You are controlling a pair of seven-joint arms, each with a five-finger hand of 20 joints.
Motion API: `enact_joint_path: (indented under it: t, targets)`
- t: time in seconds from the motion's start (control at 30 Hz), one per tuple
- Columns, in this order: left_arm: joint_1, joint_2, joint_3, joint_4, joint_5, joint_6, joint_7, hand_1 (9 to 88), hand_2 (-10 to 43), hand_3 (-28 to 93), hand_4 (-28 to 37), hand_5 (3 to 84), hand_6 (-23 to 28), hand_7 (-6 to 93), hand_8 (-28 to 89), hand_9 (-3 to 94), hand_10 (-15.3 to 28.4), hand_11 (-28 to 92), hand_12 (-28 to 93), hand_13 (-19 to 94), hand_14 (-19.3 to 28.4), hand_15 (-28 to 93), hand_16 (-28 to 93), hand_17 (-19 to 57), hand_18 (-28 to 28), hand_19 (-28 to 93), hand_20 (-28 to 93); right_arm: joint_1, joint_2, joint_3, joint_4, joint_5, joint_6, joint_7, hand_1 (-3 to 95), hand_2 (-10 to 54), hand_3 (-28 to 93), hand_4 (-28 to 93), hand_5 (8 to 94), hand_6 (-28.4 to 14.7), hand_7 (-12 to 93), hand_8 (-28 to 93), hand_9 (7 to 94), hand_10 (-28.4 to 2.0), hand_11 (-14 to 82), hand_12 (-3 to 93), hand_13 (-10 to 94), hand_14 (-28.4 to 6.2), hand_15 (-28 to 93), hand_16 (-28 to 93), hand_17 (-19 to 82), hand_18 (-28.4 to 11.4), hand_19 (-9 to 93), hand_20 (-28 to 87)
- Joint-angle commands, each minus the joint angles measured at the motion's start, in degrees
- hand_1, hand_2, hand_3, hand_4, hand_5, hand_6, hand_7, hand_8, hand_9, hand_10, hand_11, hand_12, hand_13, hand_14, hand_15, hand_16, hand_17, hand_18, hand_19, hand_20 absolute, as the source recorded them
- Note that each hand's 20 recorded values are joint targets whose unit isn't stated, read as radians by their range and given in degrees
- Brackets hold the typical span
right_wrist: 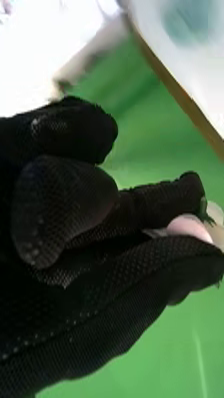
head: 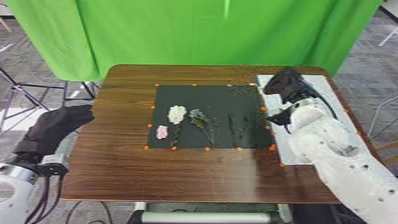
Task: Arrange flowers
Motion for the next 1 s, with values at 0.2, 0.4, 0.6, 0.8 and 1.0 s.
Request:
enact_joint_path:
  t: [0.2,0.4,0.6,0.8,1.0]
  targets:
    - [-1.7,0.43,1.66,0.32,-4.54,-0.28,-0.78,24.8,-2.3,61,-21.1,49.1,4.5,10.7,-5,45.2,14.3,17,13,34,19.1,17,4,2.0,15.2,8,18,10.8,-14.3,-7.1,8.1,16.7,-5.6,1.9,67.2,-9.5,51,-17,84.2,-0.3,14,9,88.4,-12.5,1.8,25.9,94,0.3,67,22,69,-13.0,93,59]
    - [-0.8,-0.38,0.72,-0.22,-6.4,-0.6,-2.96,24.8,-2.1,61,-21.2,49.2,4.8,10.4,-5,45.1,14.3,17,13,34,19.0,17,4,1.9,15.2,9,18,9.2,-16.6,-6.2,10.2,20.6,-6.6,4.5,67.7,-9.5,51,-17,83.9,-0.5,14,9,88.6,-12.6,1.7,25.8,94,0.4,67,22,69,-12.8,93,59]
    - [-0.7,-0.54,0.31,-0.31,-6.21,-0.84,-3.52,24.7,-1.9,61,-21.0,48.9,5.1,9.7,-5,44.7,14.3,17,13,33,19.2,17,4,1.8,15.3,9,18,8.6,-17.3,-6.7,11.7,22.4,-7.5,5.8,67.8,-9.5,50,-16,83.8,-0.7,13,10,88.8,-12.4,1.7,25.3,94,0.3,67,22,70,-12.9,93,59]
    - [-2.0,-0.9,-0.92,-0.08,-5.44,-5.97,-9.11,24.7,-1.6,61,-20.8,47.2,5.3,9.0,-5,42.7,14.2,16,13,32,19.5,17,4,1.2,15.2,9,18,8.3,-17.8,-7.6,12.6,22.9,-6.4,6.6,67.4,-9.5,49,-15,83.2,-0.7,12,9,88.0,-12.0,1.5,24.5,94,0.3,67,22,70,-12.4,93,58]
    - [-2.4,-0.78,-0.71,0.13,-5.21,-6.52,-9.6,25.0,-1.3,60,-20.2,46.5,5.4,8.6,-4,41.8,14.1,16,13,31,19.6,16,4,0.8,15.2,9,18,7.7,-17.7,-7.6,12.4,23.0,-6.7,6.4,65.8,-9.5,48,-14,82.4,0.2,12,9,86.5,-12.2,2.6,23.8,94,0.4,66,22,71,-11.1,93,56]
